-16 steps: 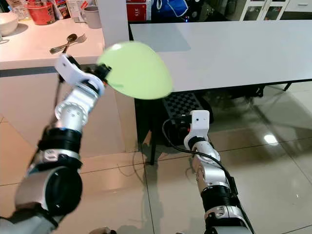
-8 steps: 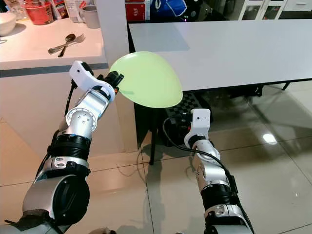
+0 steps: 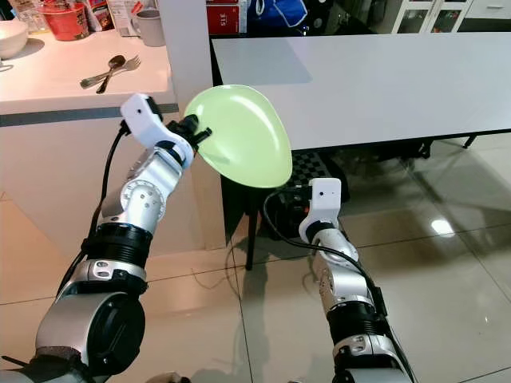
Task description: Setting the table
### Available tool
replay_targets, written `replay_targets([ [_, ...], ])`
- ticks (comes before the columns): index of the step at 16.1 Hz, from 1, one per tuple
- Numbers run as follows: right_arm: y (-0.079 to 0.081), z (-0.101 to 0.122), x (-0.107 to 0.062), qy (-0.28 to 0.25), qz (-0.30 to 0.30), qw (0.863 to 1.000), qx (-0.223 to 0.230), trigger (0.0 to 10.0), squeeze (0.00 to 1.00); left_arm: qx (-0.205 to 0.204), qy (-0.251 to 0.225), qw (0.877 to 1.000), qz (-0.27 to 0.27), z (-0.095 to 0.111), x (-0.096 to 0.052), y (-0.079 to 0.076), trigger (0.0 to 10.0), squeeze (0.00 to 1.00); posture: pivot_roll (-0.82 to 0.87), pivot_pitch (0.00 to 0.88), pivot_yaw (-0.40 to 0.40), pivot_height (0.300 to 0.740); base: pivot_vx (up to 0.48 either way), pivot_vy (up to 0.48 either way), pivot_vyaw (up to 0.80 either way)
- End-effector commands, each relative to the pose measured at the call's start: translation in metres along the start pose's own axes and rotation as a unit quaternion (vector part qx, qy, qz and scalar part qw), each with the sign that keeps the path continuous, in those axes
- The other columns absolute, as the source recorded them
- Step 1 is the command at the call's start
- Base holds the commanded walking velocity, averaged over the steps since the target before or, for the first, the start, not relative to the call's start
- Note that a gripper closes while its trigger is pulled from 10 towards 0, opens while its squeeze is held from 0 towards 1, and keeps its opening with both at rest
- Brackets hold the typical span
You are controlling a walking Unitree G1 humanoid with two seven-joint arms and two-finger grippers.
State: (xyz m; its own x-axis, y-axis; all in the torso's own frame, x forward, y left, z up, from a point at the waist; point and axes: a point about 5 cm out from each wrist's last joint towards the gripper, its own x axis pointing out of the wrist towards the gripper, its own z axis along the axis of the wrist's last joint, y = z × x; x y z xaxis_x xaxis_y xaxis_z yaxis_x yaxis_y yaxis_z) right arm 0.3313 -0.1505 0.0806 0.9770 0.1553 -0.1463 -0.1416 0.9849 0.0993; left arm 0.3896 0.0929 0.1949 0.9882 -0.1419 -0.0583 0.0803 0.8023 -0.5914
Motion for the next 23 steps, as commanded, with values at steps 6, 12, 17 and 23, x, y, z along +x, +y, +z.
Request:
replay_targets([
  [6, 0.002, 0.002, 0.000, -0.003, 0.003, 1.000, -0.004, 10.0, 0.00, 0.016, -0.023, 0.999, -0.036, 0.007, 0.001, -0.017, 0.0, 0.00, -0.04, 0.000, 0.041, 0.740, 0.480, 0.000, 0.00],
  [12, 0.005, 0.000, -0.001, -0.001, 0.005, 1.000, -0.005, 10.0, 0.00, 0.070, -0.022, 0.996, -0.046, 0.005, 0.002, -0.023, 0.0, 0.00, -0.04, 0.000, 0.048, 0.740, 0.417, -0.173, 0.00],
  [17, 0.005, -0.003, -0.002, 0.000, 0.006, 1.000, -0.005, 10.0, 0.00, 0.094, -0.017, 0.994, -0.052, 0.001, 0.002, -0.024, 0.0, 0.00, -0.04, 0.000, 0.053, 0.740, 0.336, -0.335, 0.00],
  [23, 0.005, -0.001, -0.002, -0.002, 0.007, 1.000, -0.007, 10.0, 0.00, 0.115, -0.019, 0.992, -0.055, -0.001, 0.003, -0.026, 0.0, 0.00, -0.05, 0.000, 0.055, 0.740, 0.299, -0.372, 0.00],
])
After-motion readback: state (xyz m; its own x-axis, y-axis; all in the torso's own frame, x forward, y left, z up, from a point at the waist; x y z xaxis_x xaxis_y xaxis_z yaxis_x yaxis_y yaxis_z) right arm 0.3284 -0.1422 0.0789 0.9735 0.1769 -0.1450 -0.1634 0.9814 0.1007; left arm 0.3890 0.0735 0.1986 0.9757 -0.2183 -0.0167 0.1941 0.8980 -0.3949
